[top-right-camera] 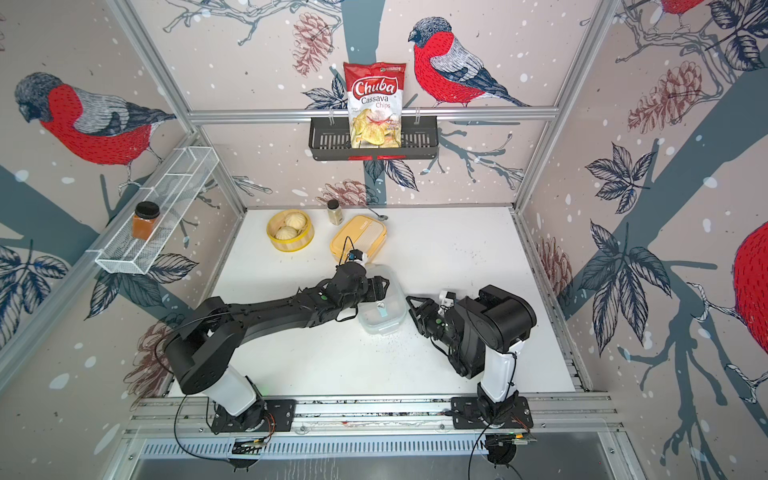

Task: Wipe the insides of the lunch boxes
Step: Open the lid of the lunch box.

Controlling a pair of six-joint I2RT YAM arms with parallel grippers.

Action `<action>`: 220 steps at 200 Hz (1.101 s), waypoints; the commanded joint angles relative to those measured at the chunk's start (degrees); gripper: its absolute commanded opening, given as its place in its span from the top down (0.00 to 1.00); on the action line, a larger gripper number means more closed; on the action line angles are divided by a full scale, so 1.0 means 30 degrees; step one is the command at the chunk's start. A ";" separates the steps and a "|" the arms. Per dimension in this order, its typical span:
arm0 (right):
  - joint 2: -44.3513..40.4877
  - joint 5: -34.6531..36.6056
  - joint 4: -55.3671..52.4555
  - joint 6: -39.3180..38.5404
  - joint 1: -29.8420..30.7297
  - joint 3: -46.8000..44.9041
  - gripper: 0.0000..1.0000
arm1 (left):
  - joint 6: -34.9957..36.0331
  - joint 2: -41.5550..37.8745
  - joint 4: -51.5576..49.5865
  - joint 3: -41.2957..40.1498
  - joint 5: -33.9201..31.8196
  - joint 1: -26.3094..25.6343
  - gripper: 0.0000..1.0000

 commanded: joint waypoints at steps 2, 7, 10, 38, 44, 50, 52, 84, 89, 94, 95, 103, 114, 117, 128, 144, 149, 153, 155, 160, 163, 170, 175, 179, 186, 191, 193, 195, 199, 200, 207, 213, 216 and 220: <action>-0.0041 0.0914 0.4638 0.1983 -0.0049 -0.0352 0.28 | 0.0354 0.0200 -0.0050 0.0094 0.0038 0.0003 0.23; -0.0149 0.1097 0.4643 0.2358 -0.0024 -0.0453 0.27 | 0.0406 0.0228 -0.0036 0.0102 0.0025 0.0003 0.23; -0.0218 0.1152 0.4637 0.2588 -0.0018 -0.0462 0.26 | 0.0393 0.0215 -0.0004 0.0124 0.0052 0.0003 0.23; -0.0991 0.1464 0.4646 0.5163 -0.0021 -0.0254 0.22 | 0.0546 0.0199 0.0030 0.0160 0.0047 0.0003 0.23; -0.1076 0.1640 0.4650 0.5685 -0.0004 -0.0175 0.21 | 0.0542 0.0185 0.0088 0.0133 0.0119 0.0003 0.23; -0.1086 0.1913 0.4621 0.6249 0.0038 -0.0174 0.21 | 0.0538 0.0184 0.0124 0.0152 0.0124 0.0003 0.23; -0.1105 0.1995 0.4632 0.6397 0.0038 -0.0193 0.20 | 0.0545 0.0184 0.0147 0.0158 0.0149 0.0003 0.23; -0.0404 0.3454 0.4683 0.9691 0.0728 -0.0156 0.20 | 0.0578 0.0187 0.0413 0.0153 0.0407 0.0003 0.23; -0.0287 0.3528 0.4667 0.9957 0.0848 -0.0049 0.20 | 0.0575 0.0177 0.0419 0.0160 0.0433 0.0003 0.23; -0.0198 0.3609 0.4687 1.0281 0.0991 0.0112 0.20 | 0.0568 0.0172 0.0397 0.0203 0.0434 0.0003 0.23; -0.0186 0.3617 0.4676 1.0341 0.1013 0.0146 0.20 | 0.0568 0.0164 0.0393 0.0211 0.0442 -0.0012 0.23; -0.0076 0.3664 0.4691 1.0760 0.1182 0.0396 0.21 | 0.0622 0.0156 0.0291 0.0290 0.0446 0.0003 0.23; 0.0085 0.3758 0.4670 1.1494 0.1376 0.0732 0.21 | 0.0708 0.0188 0.0141 0.0422 0.0485 0.0003 0.23; 0.0137 0.3747 0.4673 1.1707 0.1384 0.0836 0.21 | 0.0717 0.0207 0.0113 0.0449 0.0505 0.0003 0.23; 0.0233 0.3625 0.4670 1.2363 0.1437 0.1178 0.21 | 0.0714 0.0235 0.0063 0.0497 0.0552 0.0003 0.23; 0.0325 0.4055 0.4682 1.3251 0.1506 0.1211 0.22 | 0.0686 0.0229 0.0067 0.0483 0.0599 0.0003 0.23; 0.0326 0.4275 0.4676 1.3431 0.1503 0.1178 0.22 | 0.0685 0.0232 0.0067 0.0505 0.0615 0.0003 0.23; 0.0330 0.4394 0.4680 1.3497 0.1503 0.1148 0.22 | 0.0685 0.0217 0.0082 0.0486 0.0608 0.0003 0.23; 0.0325 0.4432 0.4676 1.3512 0.1503 0.1148 0.22 | 0.0699 0.0207 0.0093 0.0483 0.0643 0.0003 0.23; 0.0255 0.4466 0.4682 1.3601 0.1501 0.1170 0.22 | 0.0713 0.0213 0.0081 0.0483 0.0629 0.0003 0.23; 0.0228 0.4447 0.4685 1.3647 0.1502 0.1195 0.22 | 0.0736 0.0239 0.0109 0.0483 0.0626 0.0003 0.23; 0.0180 0.4303 0.4682 1.3777 0.1541 0.1327 0.23 | 0.0794 0.0249 0.0071 0.0486 0.0629 -0.0027 0.23; 0.0153 0.4126 0.4666 1.3927 0.1575 0.1478 0.23 | 0.0816 0.0277 0.0051 0.0506 0.0600 0.0002 0.23; 0.0152 0.3991 0.4676 1.4075 0.1615 0.1573 0.23 | 0.0805 0.0309 0.0038 0.0512 0.0569 -0.0012 0.23; 0.0123 0.4016 0.4666 1.4327 0.1768 0.1696 0.24 | 0.0845 0.0335 -0.0034 0.0566 0.0567 -0.0015 0.23; 0.0079 0.4129 0.4672 1.4382 0.1871 0.1721 0.24 | 0.0830 0.0374 -0.0050 0.0570 0.0567 -0.0020 0.23; 0.0050 0.4168 0.4681 1.4385 0.1895 0.1731 0.24 | 0.0853 0.0393 -0.0065 0.0571 0.0567 -0.0025 0.23; 0.0058 0.4200 0.4669 1.4386 0.1923 0.1733 0.25 | 0.0844 0.0427 -0.0054 0.0571 0.0581 -0.0019 0.23; 0.0046 0.4250 0.4671 1.4329 0.1934 0.1752 0.25 | 0.0810 0.0436 -0.0050 0.0571 0.0595 -0.0026 0.23; 0.0053 0.4274 0.4668 1.4328 0.1952 0.1758 0.25 | 0.0806 0.0442 -0.0050 0.0571 0.0596 -0.0026 0.23; 0.0133 0.4298 0.4680 1.4335 0.1921 0.1763 0.27 | 0.0834 0.0492 -0.0014 0.0552 0.0625 -0.0027 0.23; 0.0246 0.4298 0.4677 1.4356 0.1928 0.1791 0.28 | 0.0838 0.0535 -0.0003 0.0519 0.0608 -0.0057 0.23; 0.0318 0.4302 0.4685 1.4357 0.1948 0.1840 0.29 | 0.0858 0.0561 0.0029 0.0491 0.0609 -0.0078 0.23; 0.0423 0.4341 0.4670 1.4335 0.1957 0.1918 0.29 | 0.0902 0.0596 0.0059 0.0461 0.0555 -0.0099 0.23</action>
